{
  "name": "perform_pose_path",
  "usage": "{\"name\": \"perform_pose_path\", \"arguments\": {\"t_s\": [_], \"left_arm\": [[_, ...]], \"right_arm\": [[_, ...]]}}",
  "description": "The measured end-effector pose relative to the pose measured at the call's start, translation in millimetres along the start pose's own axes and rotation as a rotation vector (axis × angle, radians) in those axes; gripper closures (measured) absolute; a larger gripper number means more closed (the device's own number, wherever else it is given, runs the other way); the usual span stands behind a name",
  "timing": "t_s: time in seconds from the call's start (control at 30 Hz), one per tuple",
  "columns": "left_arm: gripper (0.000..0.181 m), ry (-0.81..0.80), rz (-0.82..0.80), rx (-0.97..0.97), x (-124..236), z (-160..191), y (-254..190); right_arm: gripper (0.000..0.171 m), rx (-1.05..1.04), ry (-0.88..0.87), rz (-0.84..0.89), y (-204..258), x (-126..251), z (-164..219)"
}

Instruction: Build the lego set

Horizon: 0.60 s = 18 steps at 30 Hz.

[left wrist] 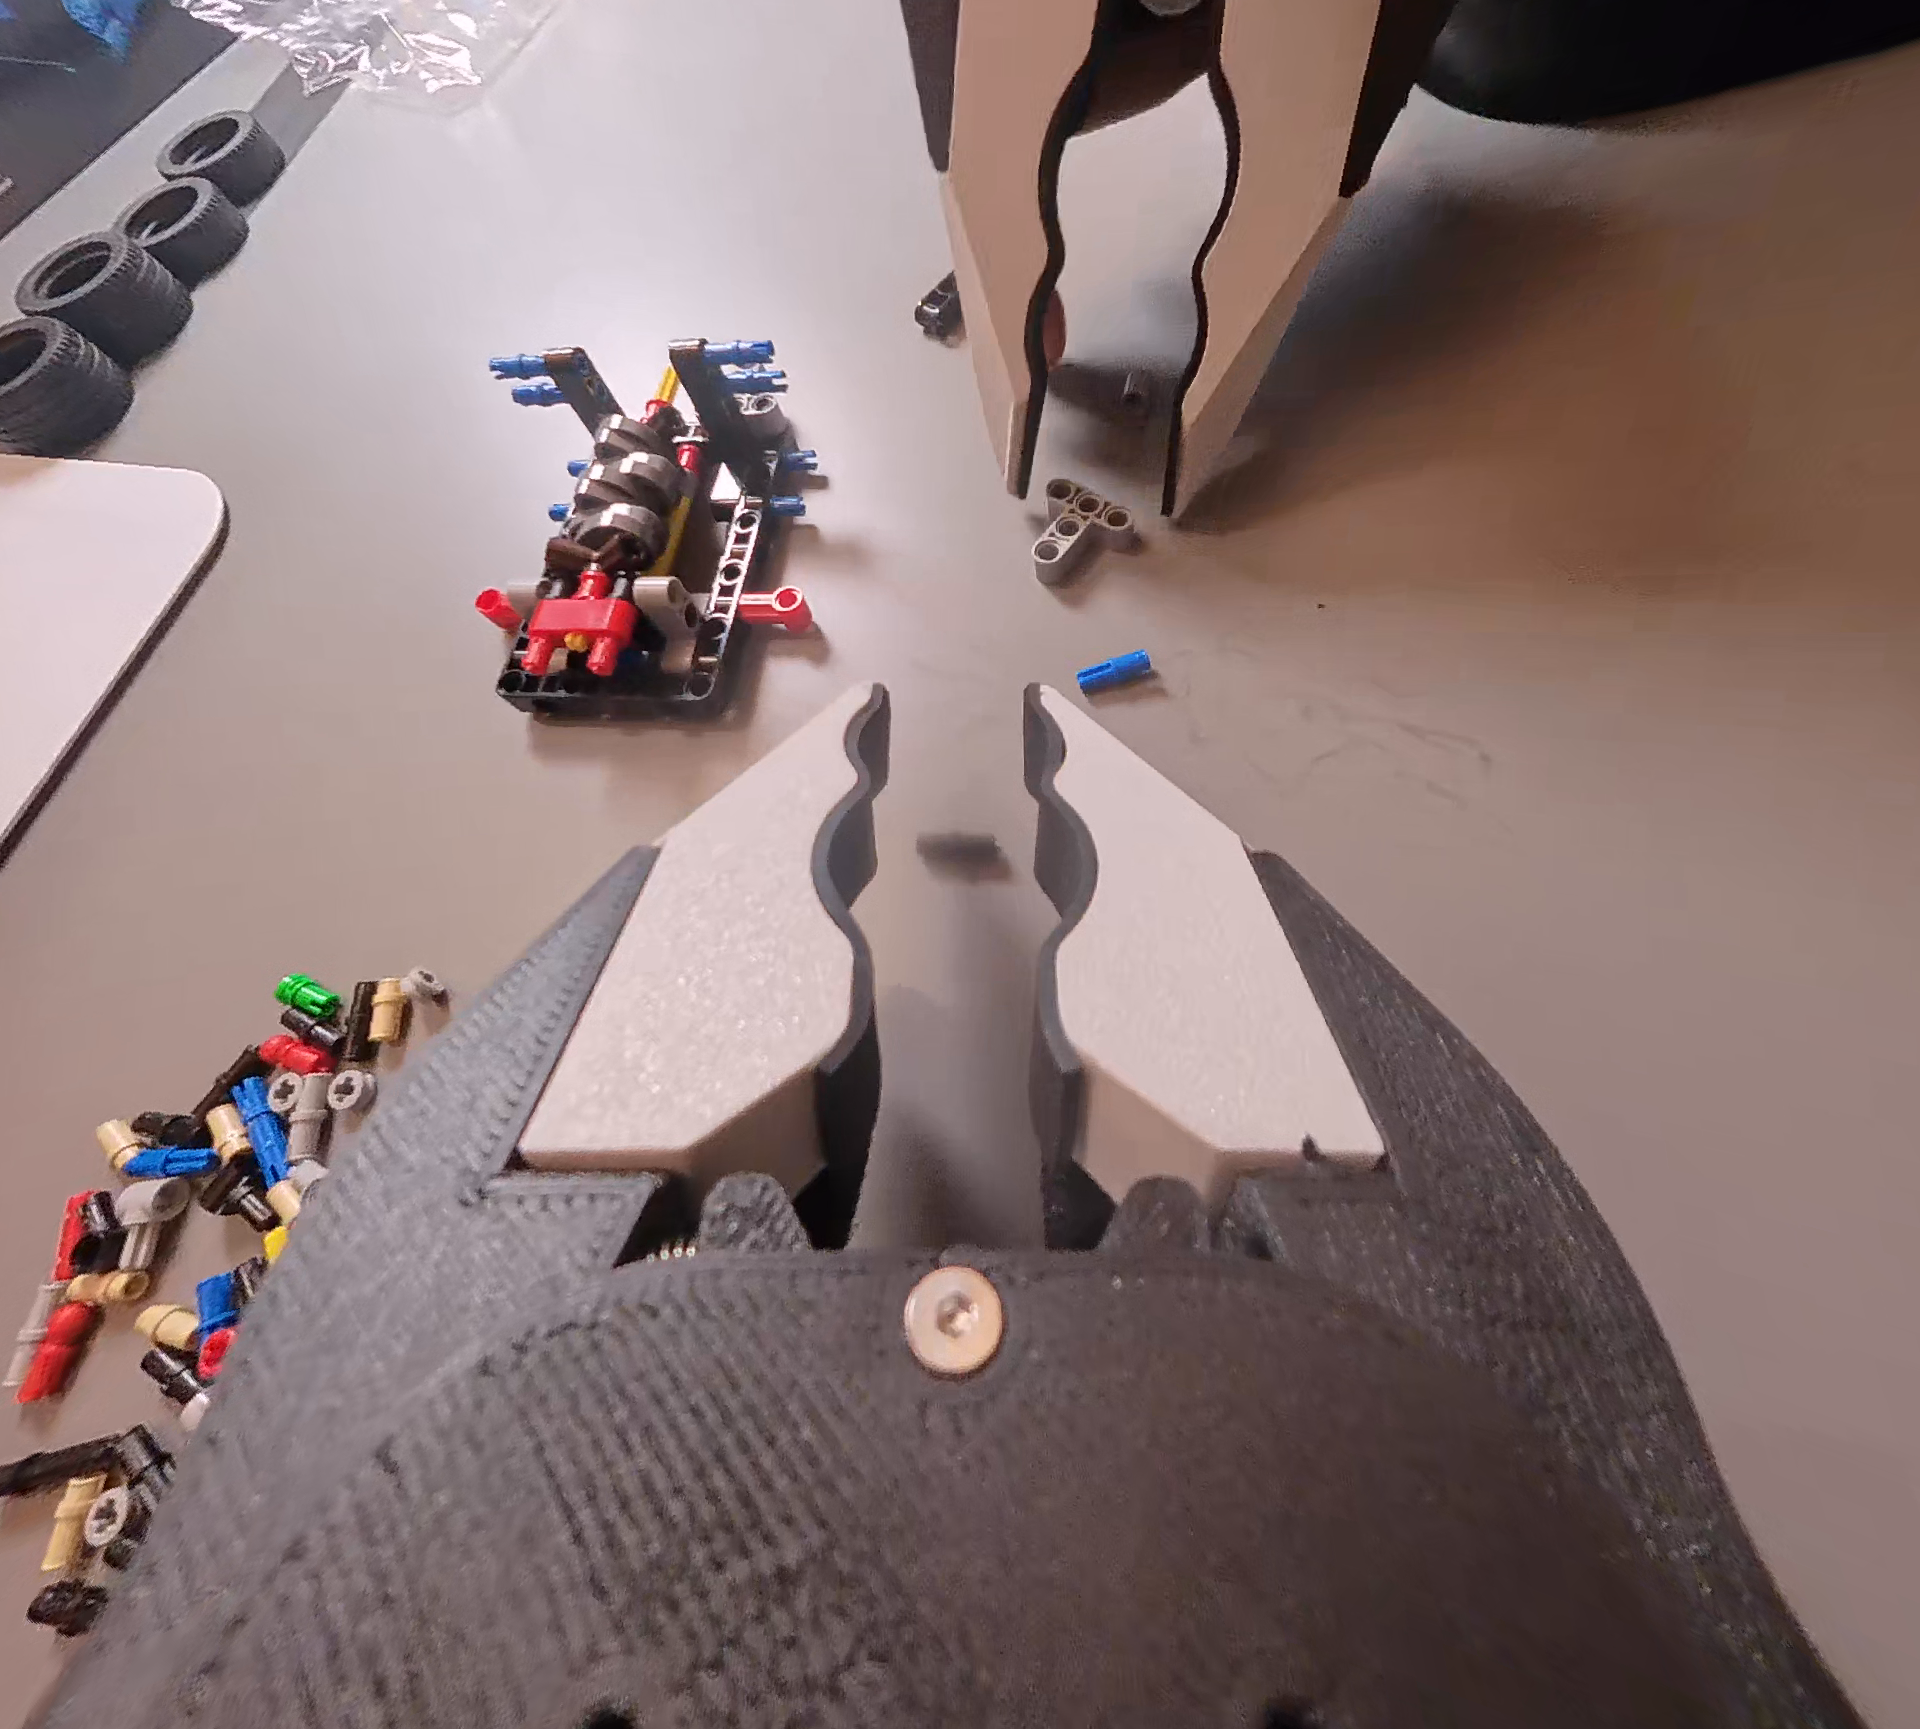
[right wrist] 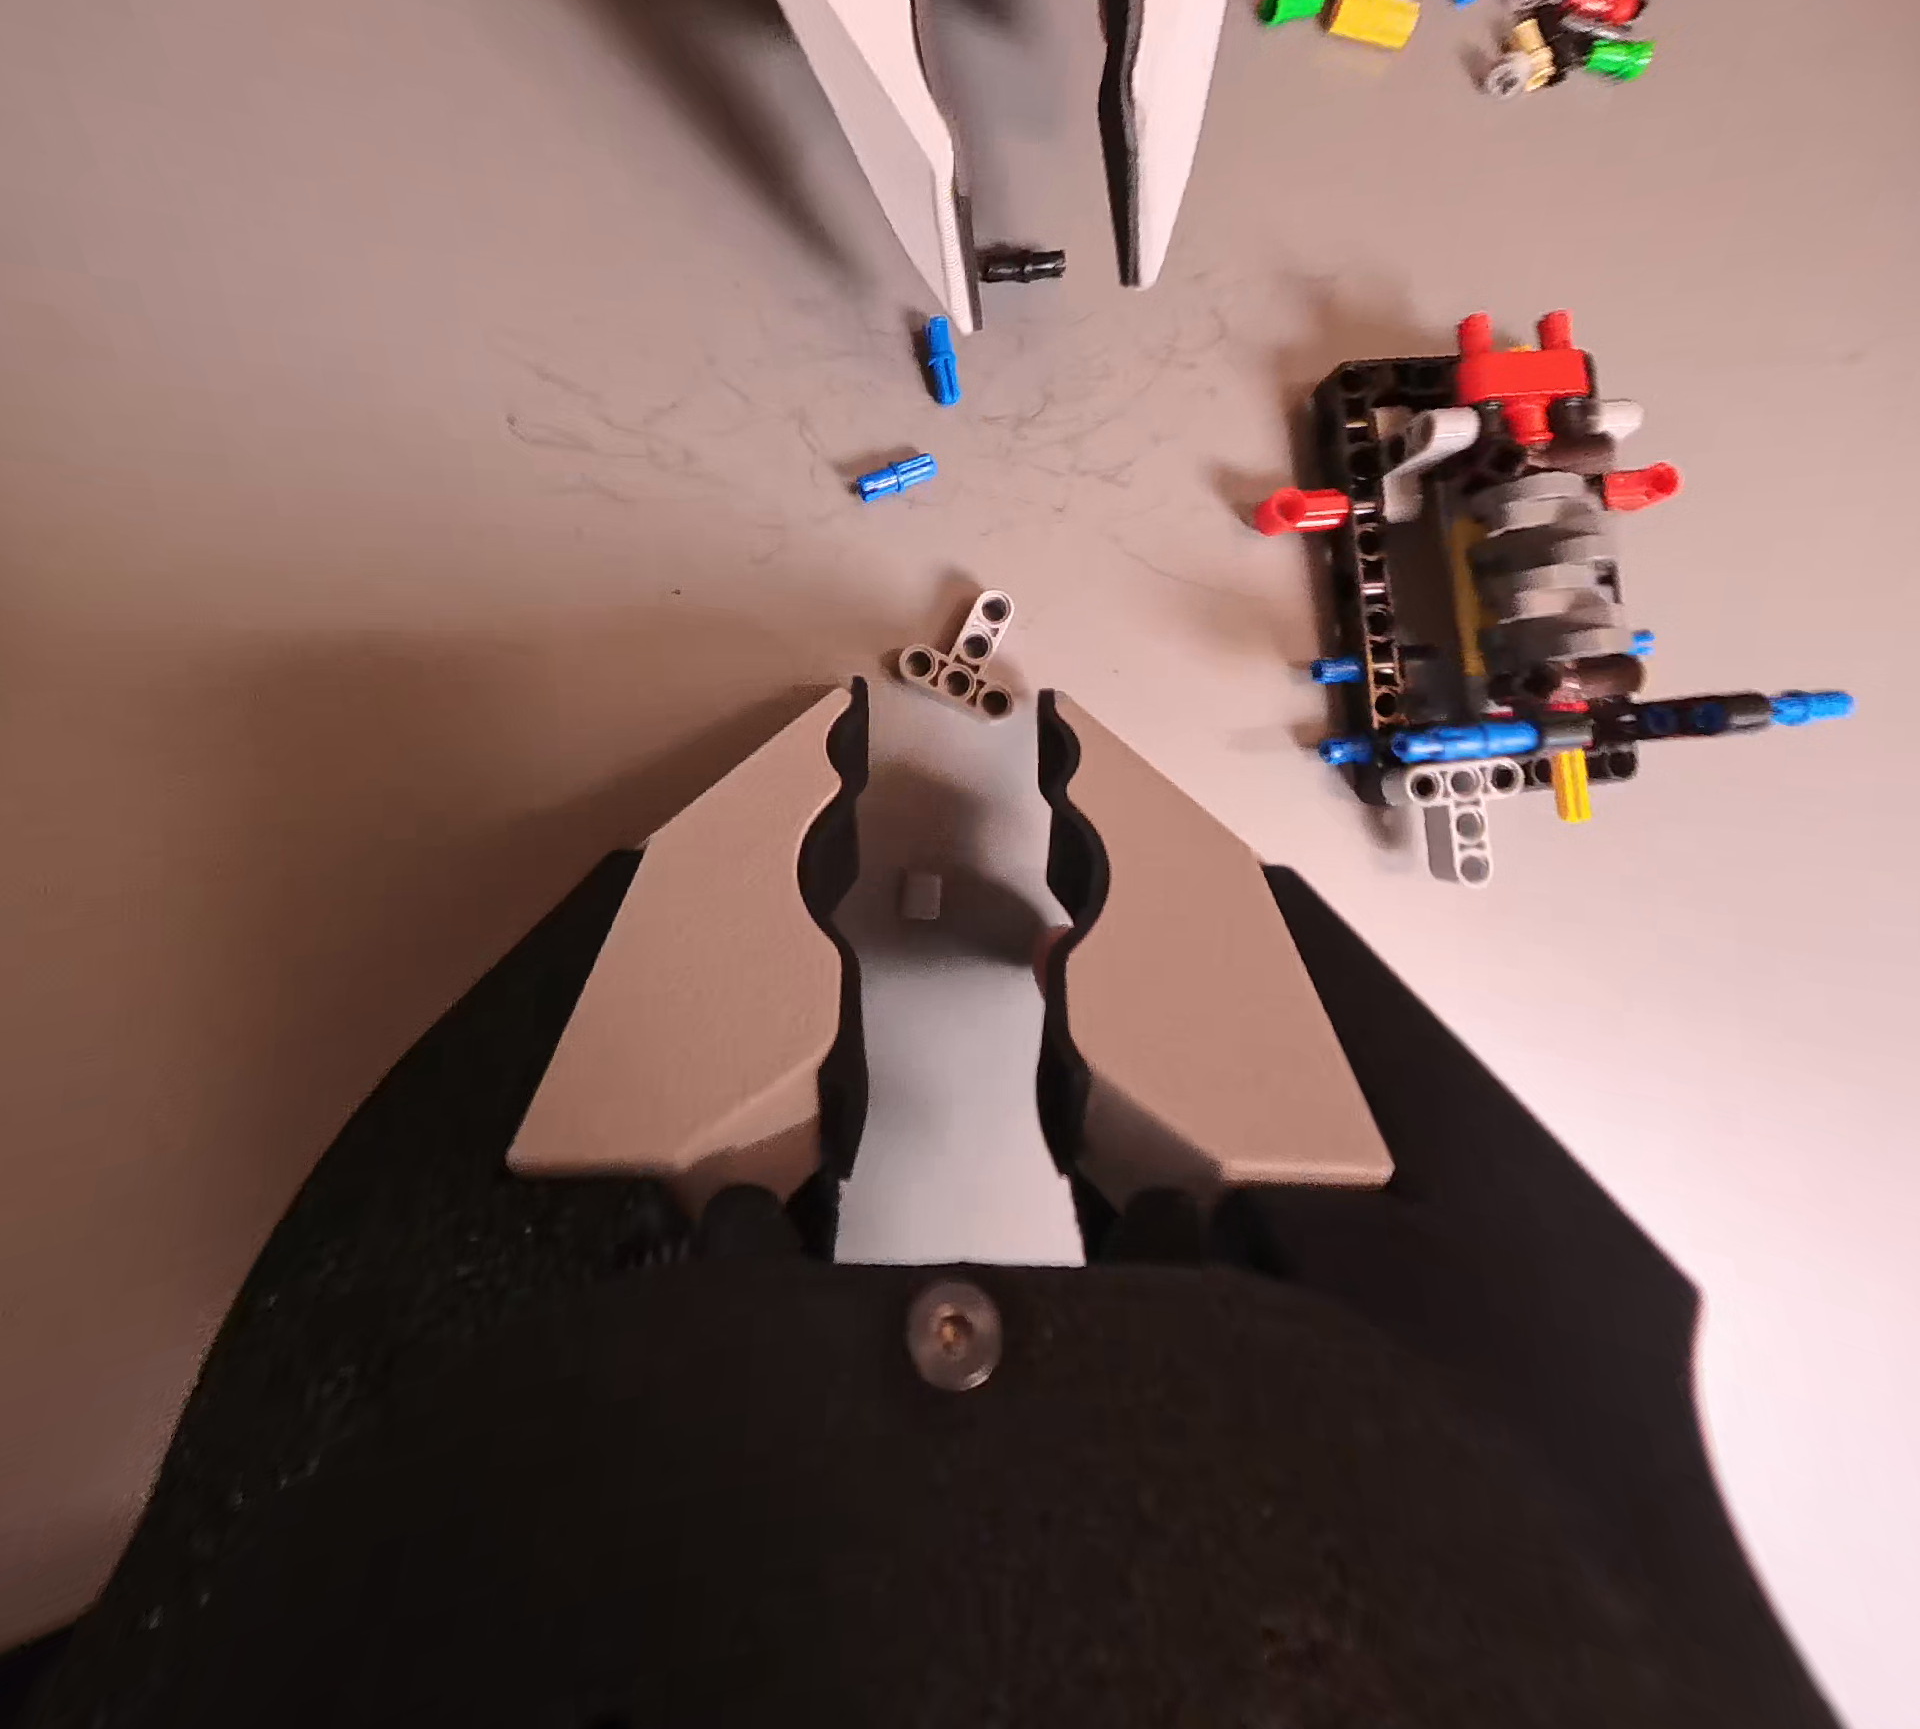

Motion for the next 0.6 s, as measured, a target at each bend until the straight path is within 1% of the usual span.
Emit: {"name": "perform_pose_path", "arguments": {"t_s": [0.03, 0.1, 0.23, 0.43, 0.5, 0.6], "left_arm": [[0.157, -0.002, 0.001, 0.002, 0.1, -0.1, -0.1], [0.157, -0.005, 0.002, 0.006, 0.6, -0.8, -0.1], [0.157, -0.012, 0.013, 0.016, 0.2, -1.9, -1.8], [0.157, 0.004, 0.033, 0.011, -3.4, 0.5, -7.2], [0.157, 0.012, 0.031, 0.006, -3.7, 1.5, -7.2], [0.157, 0.015, 0.023, 0.008, -2.7, 2.2, -5.7]], "right_arm": [[0.142, 0.007, 0.013, -0.011, 0.4, -2.3, 0.2], [0.151, 0.005, 0.027, -0.028, 2.8, -3.7, -1.3], [0.164, -0.031, 0.06, 0.008, 5.9, -3.3, -0.6], [0.164, -0.23, 0.042, 0.12, 10.8, -12.3, -8.6], [0.164, -0.234, 0.038, 0.129, 13.2, -13.6, -11.4], [0.154, -0.224, -0.002, 0.113, 13.5, -9.2, -17.1]]}}
Point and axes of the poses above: each gripper's, where its closed fingertips meet, x back along the fingers, z out of its underside, y = z × x across the jaws, the point moved 2 cm from there along x, back along the fingers, and after that the axes turned 13 degrees about -y, right-handed, at the moved point
